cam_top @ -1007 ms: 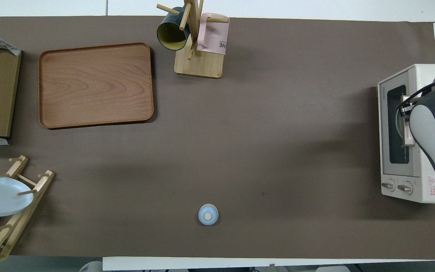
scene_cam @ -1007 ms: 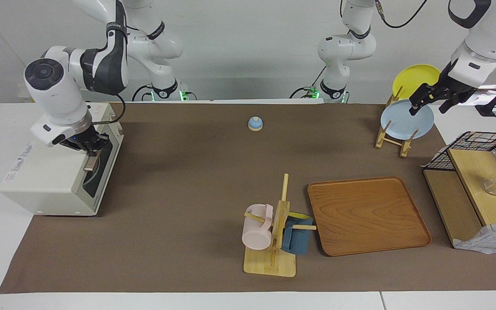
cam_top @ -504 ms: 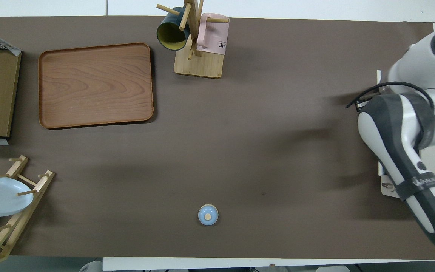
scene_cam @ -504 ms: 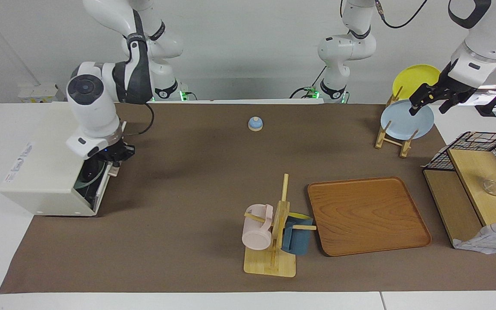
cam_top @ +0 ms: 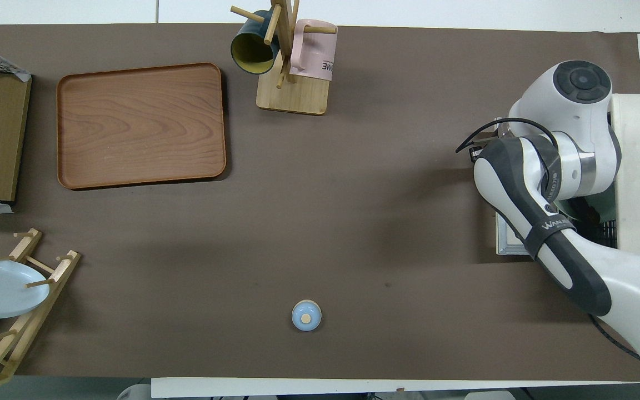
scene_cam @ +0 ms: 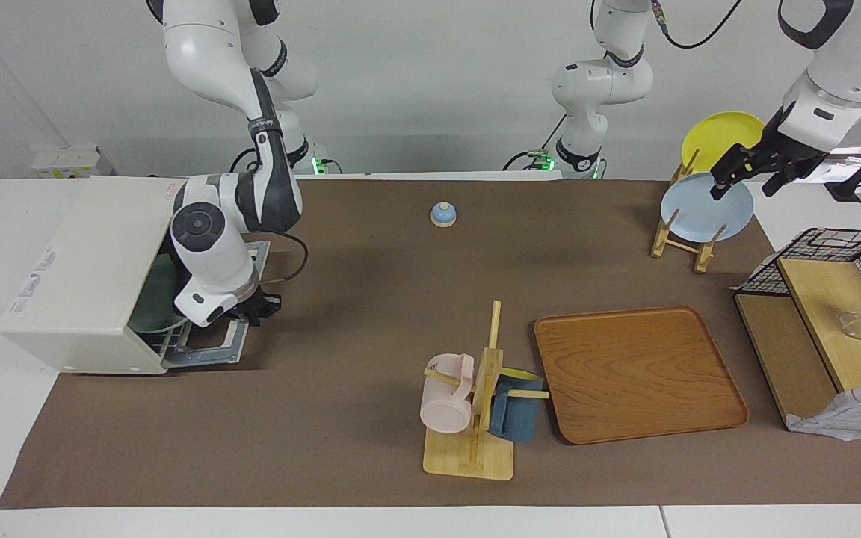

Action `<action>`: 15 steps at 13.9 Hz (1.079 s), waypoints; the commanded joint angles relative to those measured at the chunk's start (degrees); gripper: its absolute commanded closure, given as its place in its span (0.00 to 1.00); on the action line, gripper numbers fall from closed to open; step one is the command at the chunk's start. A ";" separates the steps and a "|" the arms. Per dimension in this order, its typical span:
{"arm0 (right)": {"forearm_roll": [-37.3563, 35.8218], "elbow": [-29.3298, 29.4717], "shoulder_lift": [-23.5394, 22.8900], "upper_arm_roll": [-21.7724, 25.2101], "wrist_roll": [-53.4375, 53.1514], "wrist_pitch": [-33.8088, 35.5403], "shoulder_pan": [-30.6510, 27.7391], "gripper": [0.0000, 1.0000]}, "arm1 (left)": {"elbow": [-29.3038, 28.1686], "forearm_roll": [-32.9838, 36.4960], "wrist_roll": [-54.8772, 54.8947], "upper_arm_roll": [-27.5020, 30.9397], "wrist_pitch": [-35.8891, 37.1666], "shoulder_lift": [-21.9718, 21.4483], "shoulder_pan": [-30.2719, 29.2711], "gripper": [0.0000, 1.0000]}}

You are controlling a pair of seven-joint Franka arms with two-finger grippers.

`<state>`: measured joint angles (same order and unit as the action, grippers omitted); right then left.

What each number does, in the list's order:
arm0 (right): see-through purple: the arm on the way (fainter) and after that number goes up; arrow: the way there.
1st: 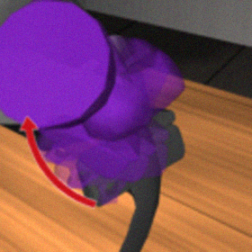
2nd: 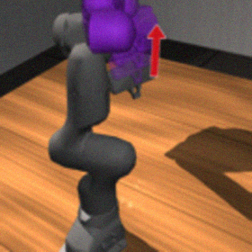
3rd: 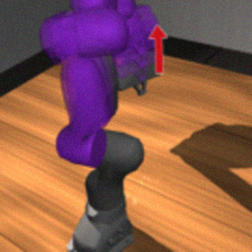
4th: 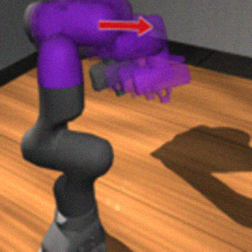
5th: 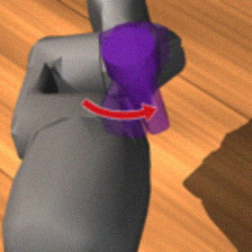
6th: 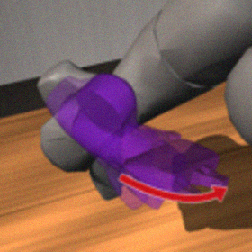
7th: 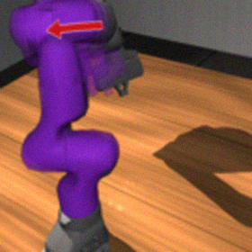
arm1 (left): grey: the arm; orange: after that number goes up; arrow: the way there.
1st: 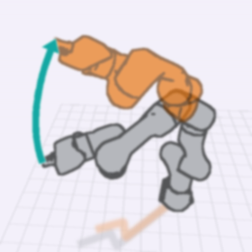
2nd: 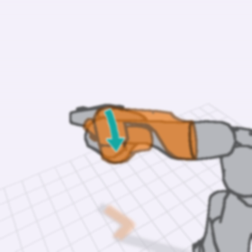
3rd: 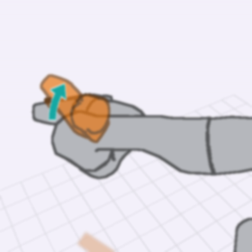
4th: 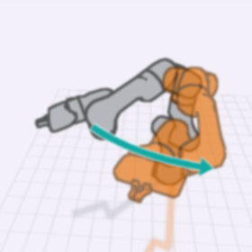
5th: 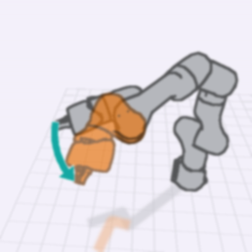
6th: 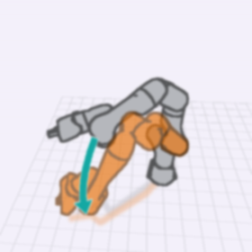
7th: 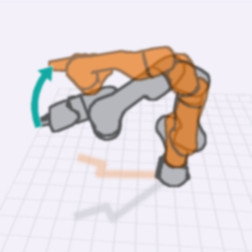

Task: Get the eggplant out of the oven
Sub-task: 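Reach into the oven and grasp the green plate with the right gripper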

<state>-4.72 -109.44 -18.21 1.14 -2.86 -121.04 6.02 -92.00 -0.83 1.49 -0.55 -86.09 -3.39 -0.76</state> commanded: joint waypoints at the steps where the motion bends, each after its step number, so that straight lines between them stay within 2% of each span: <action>1: 0.23 -3.14 0.54 0.01 -4.06 -4.80 0.30 0.99 | -0.81 -0.40 0.36 -0.16 0.48 -1.00 -0.55 0.00; 3: 8.20 -2.01 0.54 -1.40 -6.36 -4.29 2.58 0.93 | -0.81 -0.40 0.36 -0.16 0.48 -1.00 -0.55 0.00; 4: 9.19 -0.70 1.07 -1.40 -6.89 -2.72 3.46 0.93 | -0.81 -0.40 0.36 -0.16 0.57 -1.00 -0.55 0.00; 5: 9.03 0.88 2.64 -1.23 -6.99 1.99 3.64 0.91 | -0.81 -0.40 0.36 -0.16 0.48 -1.00 -0.55 0.00; 7: 8.59 1.43 7.37 -0.61 -6.99 9.04 2.42 0.79 | -0.81 -0.40 0.36 -0.16 0.48 -1.00 -0.55 0.00; 10: -1.13 0.38 11.61 -0.79 -6.99 16.53 0.83 0.52 | -0.81 -0.40 0.36 -0.16 0.48 -1.00 -0.55 0.00; 15: -7.91 -6.39 13.99 -0.79 -0.50 11.80 -1.98 0.51 | -0.81 -0.40 0.36 -0.16 0.48 -1.00 -0.55 0.00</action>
<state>-9.76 -111.94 -5.87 0.77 -6.73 -106.75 5.09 -92.00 -0.83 1.49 -0.55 -86.06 -3.39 -0.77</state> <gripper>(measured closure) 0.507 0.000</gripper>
